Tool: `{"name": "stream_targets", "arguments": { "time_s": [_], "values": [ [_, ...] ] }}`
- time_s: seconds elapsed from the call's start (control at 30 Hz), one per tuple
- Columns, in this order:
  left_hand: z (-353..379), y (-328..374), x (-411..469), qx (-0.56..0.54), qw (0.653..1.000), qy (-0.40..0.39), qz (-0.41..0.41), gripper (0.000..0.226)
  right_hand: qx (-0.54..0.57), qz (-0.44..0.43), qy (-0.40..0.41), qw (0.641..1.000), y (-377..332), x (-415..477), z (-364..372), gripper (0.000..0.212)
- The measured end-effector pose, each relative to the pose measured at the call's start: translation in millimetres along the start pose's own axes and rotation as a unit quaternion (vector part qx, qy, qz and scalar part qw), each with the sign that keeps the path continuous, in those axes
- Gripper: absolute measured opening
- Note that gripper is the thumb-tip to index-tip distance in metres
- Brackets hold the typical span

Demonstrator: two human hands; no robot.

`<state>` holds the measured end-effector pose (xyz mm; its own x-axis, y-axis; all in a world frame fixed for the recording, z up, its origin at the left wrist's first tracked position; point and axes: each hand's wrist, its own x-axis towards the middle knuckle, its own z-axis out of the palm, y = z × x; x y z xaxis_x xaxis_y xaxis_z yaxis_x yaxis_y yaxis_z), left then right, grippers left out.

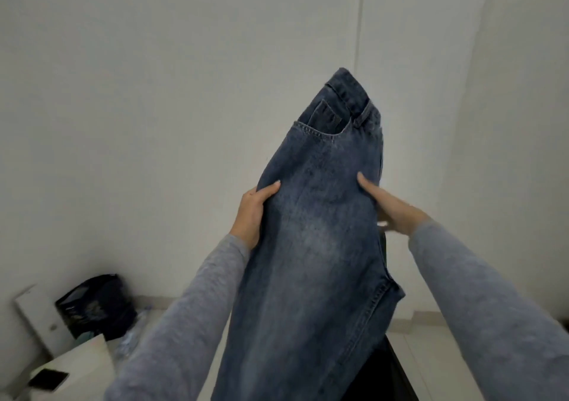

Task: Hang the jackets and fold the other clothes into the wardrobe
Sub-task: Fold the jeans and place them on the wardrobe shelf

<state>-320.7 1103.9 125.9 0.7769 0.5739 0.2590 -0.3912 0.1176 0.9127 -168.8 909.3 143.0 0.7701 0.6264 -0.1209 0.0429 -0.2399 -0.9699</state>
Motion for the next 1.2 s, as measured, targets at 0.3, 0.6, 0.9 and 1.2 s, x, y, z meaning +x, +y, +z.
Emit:
{"name": "stream_targets", "arguments": {
  "time_s": [0.3,0.6,0.9,1.2],
  "values": [
    [-33.8,-28.7,19.0,0.042,0.970,0.209,-0.114,0.008,0.130,0.065,-0.198,0.969,97.2,0.0,71.6,0.029],
    [-119.2,-17.1,10.3,0.051,0.935,0.314,-0.156,0.010,0.153,0.100,-0.215,0.959,111.0,11.3,83.0,0.037],
    [-122.9,-16.1,-4.1,0.008,0.981,0.181,-0.066,0.026,0.222,-0.039,-0.035,0.974,96.7,24.0,101.5,0.019],
    [-116.9,-35.8,-19.9,0.083,0.994,0.012,-0.066,0.035,0.339,-0.120,0.031,0.932,29.2,22.3,81.6,0.033]
  ]
}}
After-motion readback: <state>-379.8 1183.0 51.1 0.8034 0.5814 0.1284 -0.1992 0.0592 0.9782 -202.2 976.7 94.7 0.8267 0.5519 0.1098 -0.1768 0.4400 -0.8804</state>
